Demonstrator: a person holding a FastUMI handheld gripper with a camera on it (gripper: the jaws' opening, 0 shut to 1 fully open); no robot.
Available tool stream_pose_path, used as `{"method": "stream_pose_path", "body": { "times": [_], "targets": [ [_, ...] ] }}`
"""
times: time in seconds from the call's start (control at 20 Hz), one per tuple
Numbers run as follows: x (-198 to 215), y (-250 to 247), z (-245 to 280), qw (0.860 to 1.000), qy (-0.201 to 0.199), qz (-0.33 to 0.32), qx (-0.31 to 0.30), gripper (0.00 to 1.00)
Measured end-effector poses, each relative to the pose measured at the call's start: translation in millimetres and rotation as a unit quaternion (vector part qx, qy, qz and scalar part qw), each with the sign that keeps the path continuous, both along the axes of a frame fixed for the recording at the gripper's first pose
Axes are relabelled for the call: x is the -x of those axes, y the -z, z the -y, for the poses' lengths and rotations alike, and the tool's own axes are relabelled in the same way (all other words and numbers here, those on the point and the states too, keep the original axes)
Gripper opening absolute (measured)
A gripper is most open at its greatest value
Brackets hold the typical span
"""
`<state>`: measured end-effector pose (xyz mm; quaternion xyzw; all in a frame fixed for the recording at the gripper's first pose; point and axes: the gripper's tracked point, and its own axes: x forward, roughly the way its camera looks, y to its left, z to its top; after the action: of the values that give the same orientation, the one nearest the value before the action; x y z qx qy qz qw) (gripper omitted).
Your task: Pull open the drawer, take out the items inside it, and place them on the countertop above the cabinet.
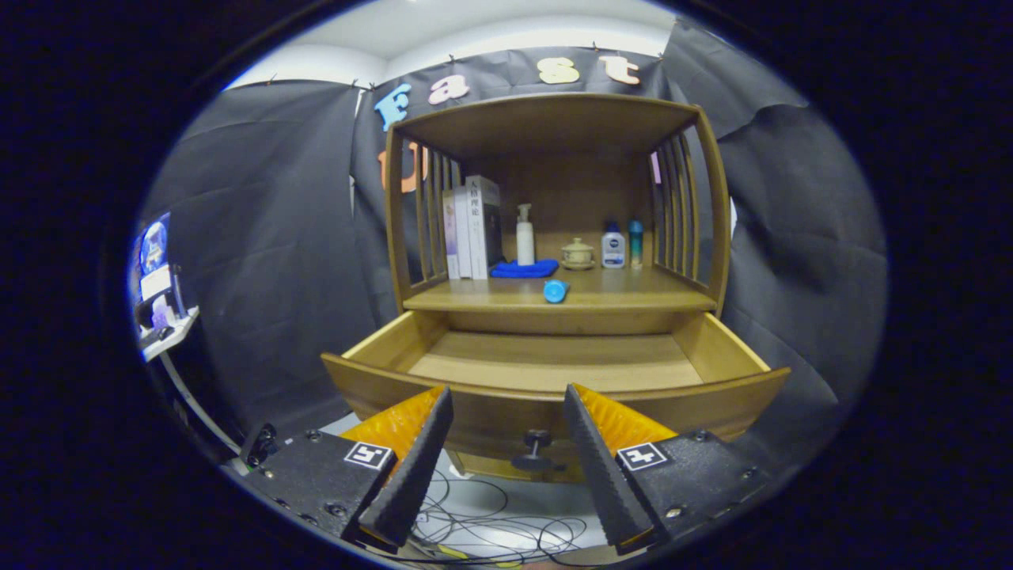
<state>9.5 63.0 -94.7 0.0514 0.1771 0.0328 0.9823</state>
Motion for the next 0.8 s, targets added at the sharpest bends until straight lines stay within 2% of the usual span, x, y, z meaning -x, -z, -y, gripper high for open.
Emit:
{"method": "stream_pose_path", "body": {
  "times": [0.35, 0.5, 0.8],
  "targets": [
    [-9, 70, 16, 0.999, 0.039, -0.015, 0.006, 0.89],
    [-11, 93, 13, 0.999, 0.043, -0.03, 0.004, 0.89],
    [-21, 102, 12, 0.998, 0.045, -0.033, 0.002, 0.89]
  ]
}}
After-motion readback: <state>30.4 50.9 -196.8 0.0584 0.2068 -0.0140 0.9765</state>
